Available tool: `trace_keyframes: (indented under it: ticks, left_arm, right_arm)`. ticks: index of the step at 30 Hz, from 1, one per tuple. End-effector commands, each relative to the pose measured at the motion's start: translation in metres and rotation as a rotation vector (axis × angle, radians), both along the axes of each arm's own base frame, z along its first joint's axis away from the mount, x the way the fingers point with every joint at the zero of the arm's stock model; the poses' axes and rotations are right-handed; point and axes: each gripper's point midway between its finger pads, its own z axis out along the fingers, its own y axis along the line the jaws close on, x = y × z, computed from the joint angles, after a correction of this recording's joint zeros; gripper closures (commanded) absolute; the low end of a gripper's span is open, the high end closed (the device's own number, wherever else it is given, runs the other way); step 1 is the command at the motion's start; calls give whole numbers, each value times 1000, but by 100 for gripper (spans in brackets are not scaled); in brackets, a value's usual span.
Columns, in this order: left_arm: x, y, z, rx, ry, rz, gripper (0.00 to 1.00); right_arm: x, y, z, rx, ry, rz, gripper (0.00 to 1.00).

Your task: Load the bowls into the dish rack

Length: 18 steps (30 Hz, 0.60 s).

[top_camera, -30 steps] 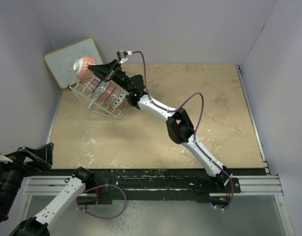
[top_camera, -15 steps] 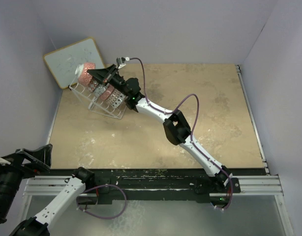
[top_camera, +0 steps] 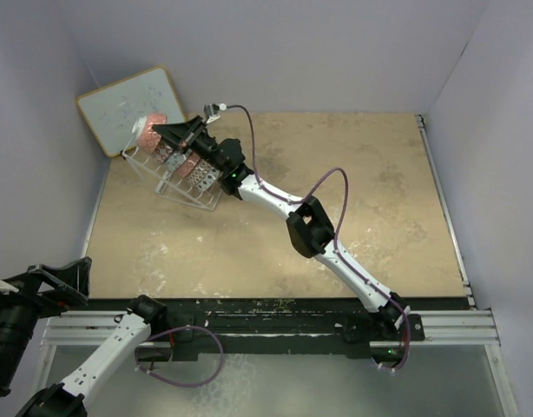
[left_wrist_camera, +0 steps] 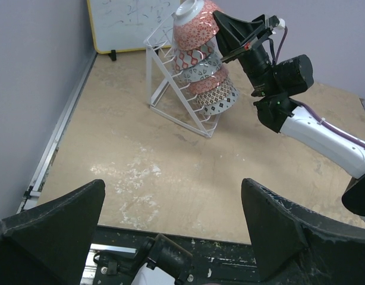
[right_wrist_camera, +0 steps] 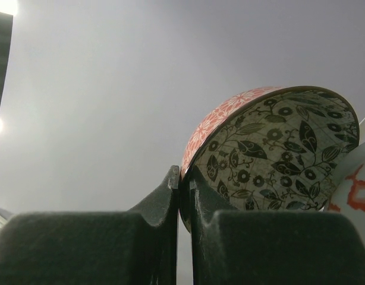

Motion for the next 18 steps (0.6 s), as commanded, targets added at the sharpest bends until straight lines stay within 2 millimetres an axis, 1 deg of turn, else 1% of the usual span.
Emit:
trace_keyframes:
  ticks: [1,10,14,18]
  left_arm:
    - [-3,5,5,-5,-28,9,1]
    - [-3,7,6,-12,-32,12,1]
    - [-4,9,5,-11,-34,18,1]
    - [-4,10,4,-14,-35,18,1]
  right_arm:
    - [-9,-21,62,125,-85,-39,91]
    - [-1,-16,51,88,-59,-60,84]
    - [2,-14,45,86,-50,-64,83]
    - [3,-13,44,76,-49,-70,83]
